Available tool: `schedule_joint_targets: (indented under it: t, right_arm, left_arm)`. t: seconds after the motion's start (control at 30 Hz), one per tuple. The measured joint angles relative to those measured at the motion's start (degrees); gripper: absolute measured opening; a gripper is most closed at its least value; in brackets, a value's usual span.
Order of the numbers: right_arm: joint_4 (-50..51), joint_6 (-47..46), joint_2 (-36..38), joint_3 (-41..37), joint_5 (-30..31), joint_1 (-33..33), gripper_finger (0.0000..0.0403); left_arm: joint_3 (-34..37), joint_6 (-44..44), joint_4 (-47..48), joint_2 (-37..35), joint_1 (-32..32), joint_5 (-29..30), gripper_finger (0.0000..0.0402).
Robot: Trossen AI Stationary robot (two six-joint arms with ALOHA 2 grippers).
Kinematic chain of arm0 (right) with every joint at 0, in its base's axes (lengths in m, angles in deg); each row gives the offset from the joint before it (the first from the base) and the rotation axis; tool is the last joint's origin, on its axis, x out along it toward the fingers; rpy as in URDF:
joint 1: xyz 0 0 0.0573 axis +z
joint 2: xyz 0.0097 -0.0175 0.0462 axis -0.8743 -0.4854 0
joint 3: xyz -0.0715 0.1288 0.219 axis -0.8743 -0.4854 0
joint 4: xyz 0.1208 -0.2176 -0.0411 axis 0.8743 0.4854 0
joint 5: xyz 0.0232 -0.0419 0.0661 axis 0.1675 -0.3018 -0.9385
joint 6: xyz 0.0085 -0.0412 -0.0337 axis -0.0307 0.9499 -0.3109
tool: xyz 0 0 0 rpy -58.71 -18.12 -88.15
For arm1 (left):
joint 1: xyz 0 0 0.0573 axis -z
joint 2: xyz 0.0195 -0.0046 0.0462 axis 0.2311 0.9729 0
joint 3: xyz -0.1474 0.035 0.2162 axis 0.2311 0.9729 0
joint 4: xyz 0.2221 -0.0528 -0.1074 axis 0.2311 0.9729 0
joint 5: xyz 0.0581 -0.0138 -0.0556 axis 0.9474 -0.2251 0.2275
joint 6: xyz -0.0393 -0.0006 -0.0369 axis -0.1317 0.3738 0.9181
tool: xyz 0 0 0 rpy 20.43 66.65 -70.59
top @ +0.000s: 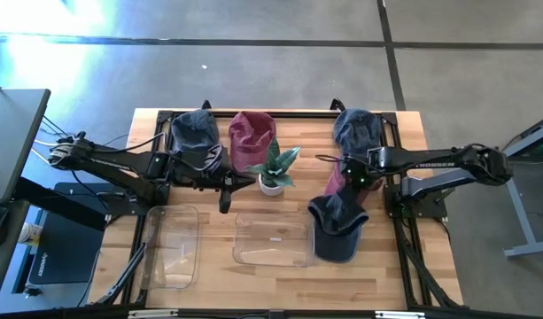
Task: Pick & Place hat
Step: Adjust the bottom pink cap on the table
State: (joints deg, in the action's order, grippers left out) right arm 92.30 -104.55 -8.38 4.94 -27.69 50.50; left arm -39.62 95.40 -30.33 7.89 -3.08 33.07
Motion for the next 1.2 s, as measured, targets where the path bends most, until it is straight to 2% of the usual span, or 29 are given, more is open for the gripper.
schedule_joint_targets:
  t: [0.07,0.13,0.3,0.37,0.5,0.7,0.9,1.07,1.2]
  right_arm:
    - [-2.3,2.1,-0.3,-1.5,0.0,-0.6,0.0172]
    - [-4.4,4.4,-0.4,-3.2,0.1,-1.0,0.0147]
    - [-7.3,8.8,-0.4,-4.0,0.1,-1.1,0.0032]
    - [-7.1,10.7,-0.4,-1.9,0.8,-1.1,0.0013]
    - [-5.3,14.1,-0.4,5.0,5.6,-1.2,0.0028]
    - [-4.7,28.2,-0.5,13.0,14.6,-1.2,0.0009]
    - [-10.0,44.9,-4.5,13.2,12.5,-4.0,0.0025]
    - [-13.7,47.3,-10.8,11.8,16.6,-6.3,0.004]
    - [-15.0,46.2,-13.0,12.2,14.4,-7.7,0.0097]
  left_arm:
    - [0.0,0.0,-0.1,0.0,0.0,-0.5,0.0]
    - [0.0,0.0,-0.1,0.0,0.0,-0.7,0.0]
    - [0.0,0.0,-0.1,0.0,0.0,-0.6,0.0]
    - [0.0,0.0,-0.1,0.0,0.0,-0.6,0.0]
    - [0.0,0.0,-0.1,0.0,-0.1,-0.3,0.0]
    - [0.0,0.0,-0.2,0.0,-0.1,1.0,0.0]
    - [0.0,0.0,-0.2,0.0,-0.1,2.2,0.0]
    - [0.0,0.1,-0.2,0.0,-0.1,2.0,0.0]
    - [0.0,2.2,-0.1,0.0,-0.1,1.9,0.0]
